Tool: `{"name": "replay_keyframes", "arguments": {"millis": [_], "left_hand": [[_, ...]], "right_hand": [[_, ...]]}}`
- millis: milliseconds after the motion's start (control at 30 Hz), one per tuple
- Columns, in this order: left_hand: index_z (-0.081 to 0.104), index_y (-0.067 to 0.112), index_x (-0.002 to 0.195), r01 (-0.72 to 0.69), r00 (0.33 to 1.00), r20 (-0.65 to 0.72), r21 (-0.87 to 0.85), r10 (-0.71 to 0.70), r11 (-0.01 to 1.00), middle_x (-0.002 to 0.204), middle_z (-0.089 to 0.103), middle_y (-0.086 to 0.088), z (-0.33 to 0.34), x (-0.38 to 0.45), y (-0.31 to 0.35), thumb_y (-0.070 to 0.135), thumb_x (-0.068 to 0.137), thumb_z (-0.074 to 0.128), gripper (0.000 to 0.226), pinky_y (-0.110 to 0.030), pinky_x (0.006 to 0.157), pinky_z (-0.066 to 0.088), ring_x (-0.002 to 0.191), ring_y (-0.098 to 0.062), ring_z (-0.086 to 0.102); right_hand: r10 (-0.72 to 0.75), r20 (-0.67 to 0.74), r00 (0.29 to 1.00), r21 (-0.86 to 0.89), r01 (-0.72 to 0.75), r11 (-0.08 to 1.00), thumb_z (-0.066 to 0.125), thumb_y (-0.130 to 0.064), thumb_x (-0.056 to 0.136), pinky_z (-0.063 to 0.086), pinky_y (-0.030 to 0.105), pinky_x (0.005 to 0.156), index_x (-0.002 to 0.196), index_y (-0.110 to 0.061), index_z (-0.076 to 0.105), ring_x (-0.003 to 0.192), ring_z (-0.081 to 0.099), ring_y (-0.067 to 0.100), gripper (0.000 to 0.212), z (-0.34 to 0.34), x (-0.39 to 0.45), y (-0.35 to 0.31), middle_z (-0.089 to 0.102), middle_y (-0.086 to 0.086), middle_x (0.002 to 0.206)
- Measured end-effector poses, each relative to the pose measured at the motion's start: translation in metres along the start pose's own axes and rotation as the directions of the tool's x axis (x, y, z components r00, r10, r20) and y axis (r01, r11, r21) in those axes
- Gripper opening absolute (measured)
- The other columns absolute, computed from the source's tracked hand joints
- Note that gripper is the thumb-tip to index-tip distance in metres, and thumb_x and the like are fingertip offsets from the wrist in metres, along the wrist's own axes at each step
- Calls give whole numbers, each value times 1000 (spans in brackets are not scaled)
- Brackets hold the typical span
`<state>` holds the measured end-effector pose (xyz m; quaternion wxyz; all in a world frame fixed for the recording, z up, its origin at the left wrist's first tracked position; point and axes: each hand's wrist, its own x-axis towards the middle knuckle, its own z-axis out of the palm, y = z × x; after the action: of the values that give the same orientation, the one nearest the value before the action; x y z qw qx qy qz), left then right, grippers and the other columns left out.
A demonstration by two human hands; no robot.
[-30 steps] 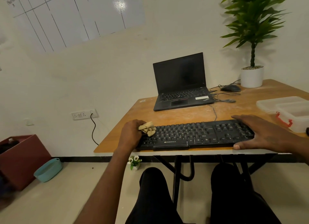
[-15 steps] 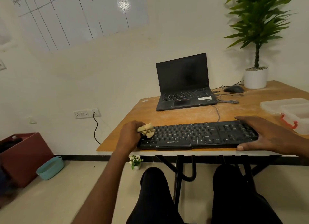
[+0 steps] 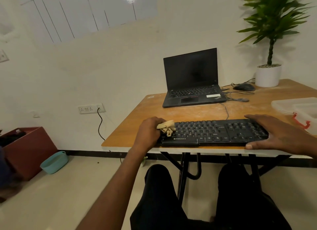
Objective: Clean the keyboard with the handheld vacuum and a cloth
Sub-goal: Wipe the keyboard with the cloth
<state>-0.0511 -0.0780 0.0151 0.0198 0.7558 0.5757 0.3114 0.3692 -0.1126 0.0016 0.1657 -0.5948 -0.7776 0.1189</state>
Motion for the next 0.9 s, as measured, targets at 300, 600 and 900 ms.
{"name": "replay_keyframes", "arguments": {"millis": [300,600,900], "left_hand": [[81,18,115,101,992,-75,36,-98,994,105,77,-5,-19,-20,-25,-13,82,63,49,-30,69,42,92,-25,67],[79,16,121,-7,1000,-18,1,7,1000,108,76,-5,-6,-19,2,-14,83,63,51,-29,72,42,94,-21,65],[82,17,113,76,996,-56,17,-75,997,103,77,-4,-25,-32,-26,-14,84,66,45,-37,76,54,91,-24,67]], "right_hand": [[-9,7,1000,35,9,999,53,-104,44,40,40,106,157,-43,20,136,39,20,132,0,0,-2,35,-1,159],[-12,14,1000,24,12,1000,51,-105,44,41,41,107,157,-42,19,137,38,20,134,0,1,3,34,0,160],[-30,-13,999,22,30,999,58,-101,52,39,41,111,156,-47,16,139,36,16,124,4,3,9,33,-5,160]]}}
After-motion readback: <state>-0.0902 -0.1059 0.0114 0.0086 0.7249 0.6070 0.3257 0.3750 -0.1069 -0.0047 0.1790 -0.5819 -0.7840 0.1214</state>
